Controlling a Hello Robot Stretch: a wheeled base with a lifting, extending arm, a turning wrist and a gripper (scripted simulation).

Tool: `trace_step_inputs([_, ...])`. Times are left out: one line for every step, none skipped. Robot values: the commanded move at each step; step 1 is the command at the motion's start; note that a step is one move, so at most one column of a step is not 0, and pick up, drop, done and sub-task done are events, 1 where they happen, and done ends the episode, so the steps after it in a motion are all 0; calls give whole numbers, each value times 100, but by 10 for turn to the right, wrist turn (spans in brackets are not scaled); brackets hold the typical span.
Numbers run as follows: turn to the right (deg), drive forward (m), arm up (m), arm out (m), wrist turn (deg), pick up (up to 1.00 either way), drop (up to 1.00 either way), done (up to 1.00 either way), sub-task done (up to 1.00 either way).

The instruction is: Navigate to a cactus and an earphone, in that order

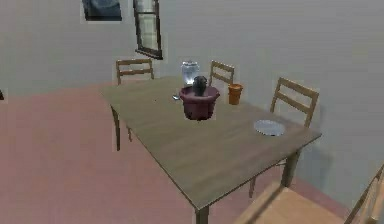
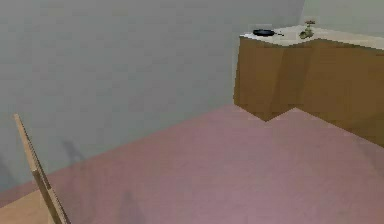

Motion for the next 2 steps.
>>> trace_step_inputs([-450,0,0,0,0,0,0,0,0])
trace_step_inputs([-150,0,0,0,0,0,0,0,0])
